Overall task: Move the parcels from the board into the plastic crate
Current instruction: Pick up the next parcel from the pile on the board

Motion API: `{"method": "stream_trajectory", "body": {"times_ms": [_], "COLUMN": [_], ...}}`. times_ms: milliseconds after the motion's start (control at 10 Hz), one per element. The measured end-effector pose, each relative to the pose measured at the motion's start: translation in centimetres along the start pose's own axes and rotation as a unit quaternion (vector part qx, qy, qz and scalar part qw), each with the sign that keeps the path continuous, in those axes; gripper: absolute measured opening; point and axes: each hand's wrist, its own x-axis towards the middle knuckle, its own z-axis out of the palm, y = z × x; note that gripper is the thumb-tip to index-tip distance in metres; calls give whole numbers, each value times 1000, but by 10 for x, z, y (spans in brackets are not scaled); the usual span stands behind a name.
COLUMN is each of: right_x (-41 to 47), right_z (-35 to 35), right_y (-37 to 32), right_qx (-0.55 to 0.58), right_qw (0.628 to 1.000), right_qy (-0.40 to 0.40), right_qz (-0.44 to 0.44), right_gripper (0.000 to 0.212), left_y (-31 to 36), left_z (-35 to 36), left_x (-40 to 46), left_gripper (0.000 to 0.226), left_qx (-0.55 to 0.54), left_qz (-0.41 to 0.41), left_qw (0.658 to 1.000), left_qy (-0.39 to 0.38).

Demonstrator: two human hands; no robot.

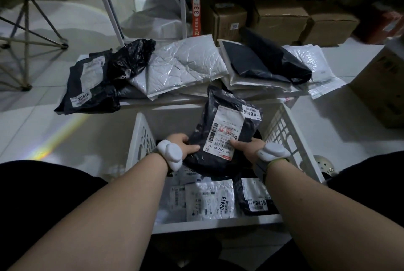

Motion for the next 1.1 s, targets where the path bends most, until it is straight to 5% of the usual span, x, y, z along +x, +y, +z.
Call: {"method": "stream_trajectory", "body": {"times_ms": [100, 200, 400, 500, 600, 700, 800, 900, 1100], "right_x": [-12, -33, -25, -29, -32, -39, -38, -44, -28], "right_z": [1, 2, -6, 0, 6, 15, 24, 24, 9], "right_y": [-11, -23, -16, -15, -15, -19, -14, -10, -3], "right_qx": [21, 1, 1, 78, 188, 274, 230, 158, -88], "right_qw": [1000, 999, 998, 995, 979, 955, 962, 975, 995], "right_qy": [11, 49, 40, 30, -2, -48, -93, -93, -10], "right_qz": [7, 7, 43, 48, 82, 105, 116, 128, 45], "right_gripper": [121, 71, 63, 64, 47, 18, 20, 24, 41], "left_y": [-1, -4, -13, -15, -9, -3, -18, -31, -2], "left_z": [-2, -5, 5, 11, 17, 20, 22, 16, 0], "left_x": [3, 5, -3, -5, -4, -3, 18, 35, 5], "left_gripper": [39, 33, 50, 83, 39, 43, 86, 84, 36], "left_qx": [-21, -23, -35, -150, -303, -361, -335, -243, 47], "left_qz": [-13, -29, -58, -97, -111, -85, -76, -73, -43], "left_qw": [999, 996, 998, 983, 945, 928, 939, 966, 996], "left_qy": [35, 75, 17, -31, -43, -44, -4, 43, 55]}}
